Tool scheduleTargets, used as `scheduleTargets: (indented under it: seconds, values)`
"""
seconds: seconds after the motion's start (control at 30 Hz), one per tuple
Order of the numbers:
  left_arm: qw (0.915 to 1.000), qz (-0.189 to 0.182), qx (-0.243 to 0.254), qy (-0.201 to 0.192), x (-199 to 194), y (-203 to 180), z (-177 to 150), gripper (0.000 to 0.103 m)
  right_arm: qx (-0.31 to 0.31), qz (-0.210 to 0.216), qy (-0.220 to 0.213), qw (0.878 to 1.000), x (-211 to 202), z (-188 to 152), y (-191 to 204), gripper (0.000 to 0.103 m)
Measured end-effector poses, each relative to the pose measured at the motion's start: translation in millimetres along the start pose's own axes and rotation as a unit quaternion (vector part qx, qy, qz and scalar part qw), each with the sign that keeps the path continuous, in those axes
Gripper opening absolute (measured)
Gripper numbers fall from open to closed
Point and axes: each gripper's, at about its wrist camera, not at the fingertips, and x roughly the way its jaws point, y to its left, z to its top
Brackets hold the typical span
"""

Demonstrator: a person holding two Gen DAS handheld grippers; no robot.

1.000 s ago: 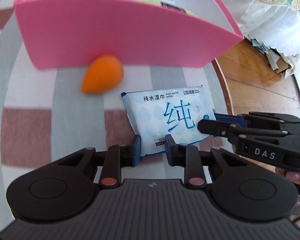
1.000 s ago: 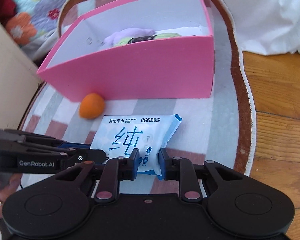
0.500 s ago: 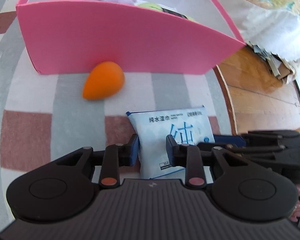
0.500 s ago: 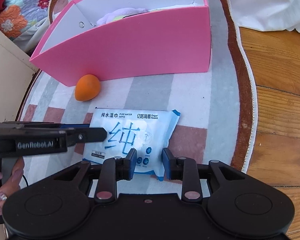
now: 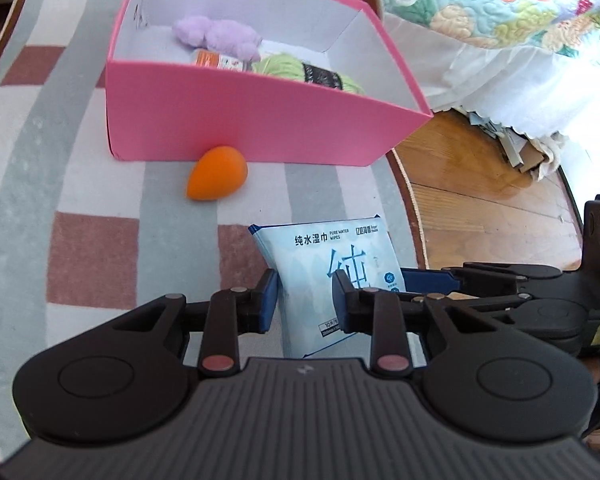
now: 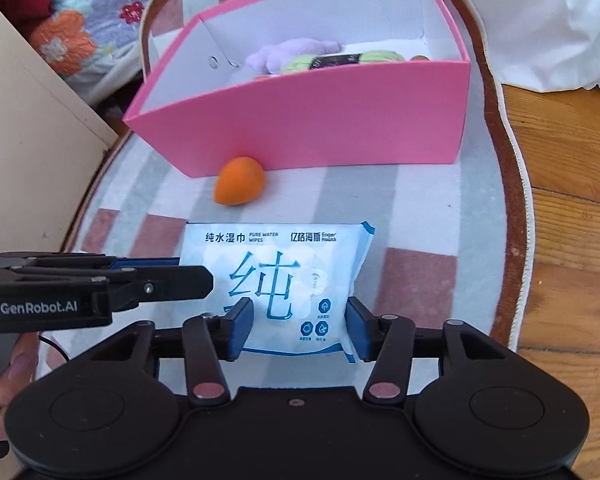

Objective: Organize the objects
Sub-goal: 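Lift the wipes packet with the left tool and carry it over the pink box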

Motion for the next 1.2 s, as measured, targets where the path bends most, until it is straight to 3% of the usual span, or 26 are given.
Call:
scheduleTargets:
  seconds: [0.17, 0.33, 0.67, 0.9, 1.2]
  values:
    - [0.9998, -0.006, 0.019, -0.001, -20, -4, 0, 0.027, -0.001, -0.003, -0.016, 1.000, -16, -5, 16, 0.061]
    - [0.9988, -0.013, 0.036, -0.030, -48, -13, 14, 0.027, -0.015, -0.020, -0.061, 0.998, -43, -2, 35, 0.061]
    - [0.9929, 0.007, 0.077, -0.090, -91, -39, 60, 0.027, -0.060, -0.021, -0.124, 0.990, -96, 51, 56, 0.062]
    - [0.9908, 0.013, 0.080, -0.109, -85, -39, 107, 0.027, -0.092, -0.030, -0.136, 0.986, -104, 95, 61, 0.062]
    - [0.9911, 0.026, 0.087, -0.097, -38, -36, 173, 0.027, -0.136, -0.056, -0.124, 0.981, -75, 147, 49, 0.062]
